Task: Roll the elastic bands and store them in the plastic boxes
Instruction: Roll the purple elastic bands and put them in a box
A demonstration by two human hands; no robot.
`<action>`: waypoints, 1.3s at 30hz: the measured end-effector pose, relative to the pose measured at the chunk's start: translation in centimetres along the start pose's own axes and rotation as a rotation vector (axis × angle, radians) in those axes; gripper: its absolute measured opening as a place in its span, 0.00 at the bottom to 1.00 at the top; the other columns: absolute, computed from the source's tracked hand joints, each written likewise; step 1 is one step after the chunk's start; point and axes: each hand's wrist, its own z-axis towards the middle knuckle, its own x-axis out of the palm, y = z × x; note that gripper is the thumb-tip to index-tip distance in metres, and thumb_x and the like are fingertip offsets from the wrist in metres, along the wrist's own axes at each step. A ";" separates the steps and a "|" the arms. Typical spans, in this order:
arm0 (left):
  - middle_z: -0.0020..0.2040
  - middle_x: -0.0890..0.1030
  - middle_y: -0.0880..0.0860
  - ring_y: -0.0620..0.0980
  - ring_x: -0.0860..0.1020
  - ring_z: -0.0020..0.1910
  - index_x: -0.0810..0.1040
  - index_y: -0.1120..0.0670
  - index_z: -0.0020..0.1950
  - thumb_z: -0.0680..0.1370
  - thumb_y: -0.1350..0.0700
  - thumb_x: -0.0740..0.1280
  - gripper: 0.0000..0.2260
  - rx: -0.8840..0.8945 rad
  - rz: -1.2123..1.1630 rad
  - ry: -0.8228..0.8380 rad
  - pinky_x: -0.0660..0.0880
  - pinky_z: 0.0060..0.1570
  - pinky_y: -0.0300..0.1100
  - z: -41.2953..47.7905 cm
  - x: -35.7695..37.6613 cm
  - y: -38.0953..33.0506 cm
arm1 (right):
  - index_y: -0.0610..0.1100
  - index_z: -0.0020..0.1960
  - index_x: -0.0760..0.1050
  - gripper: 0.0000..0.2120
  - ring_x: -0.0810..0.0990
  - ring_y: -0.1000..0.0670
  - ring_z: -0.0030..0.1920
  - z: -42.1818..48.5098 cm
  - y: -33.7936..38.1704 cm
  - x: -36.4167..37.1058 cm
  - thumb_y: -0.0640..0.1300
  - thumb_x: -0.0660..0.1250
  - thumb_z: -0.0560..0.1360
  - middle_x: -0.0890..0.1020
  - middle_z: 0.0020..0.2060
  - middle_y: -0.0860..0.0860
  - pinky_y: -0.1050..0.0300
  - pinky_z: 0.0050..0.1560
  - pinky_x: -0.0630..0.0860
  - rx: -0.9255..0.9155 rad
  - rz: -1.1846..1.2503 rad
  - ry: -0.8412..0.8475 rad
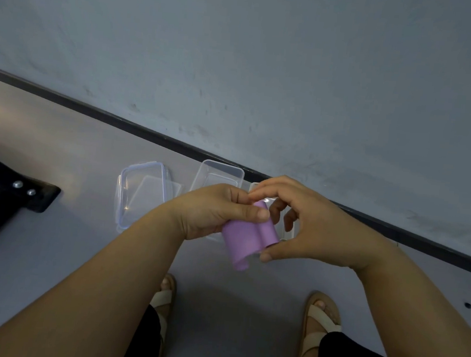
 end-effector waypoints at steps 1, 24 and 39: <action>0.39 0.83 0.50 0.48 0.80 0.41 0.85 0.51 0.39 0.61 0.46 0.74 0.11 0.003 0.006 0.002 0.77 0.43 0.40 0.0 0.0 0.0 | 0.63 0.57 0.66 0.30 0.72 0.59 0.49 0.0 0.1 0.0 0.49 0.78 0.63 0.69 0.57 0.63 0.68 0.46 0.75 -0.001 -0.010 -0.004; 0.35 0.81 0.48 0.50 0.77 0.39 0.84 0.47 0.34 0.65 0.45 0.69 0.08 -0.016 0.119 -0.112 0.73 0.42 0.42 0.0 0.4 0.0 | 0.59 0.56 0.69 0.27 0.71 0.61 0.46 -0.1 0.2 -0.2 0.50 0.78 0.62 0.71 0.50 0.62 0.71 0.42 0.71 0.018 -0.075 -0.089; 0.44 0.83 0.54 0.53 0.78 0.44 0.85 0.49 0.41 0.65 0.42 0.71 0.13 0.063 0.064 -0.259 0.75 0.48 0.47 0.2 0.2 0.1 | 0.63 0.56 0.67 0.27 0.75 0.62 0.46 0.1 -0.1 -0.2 0.63 0.68 0.58 0.76 0.50 0.63 0.65 0.45 0.75 0.188 0.121 -0.191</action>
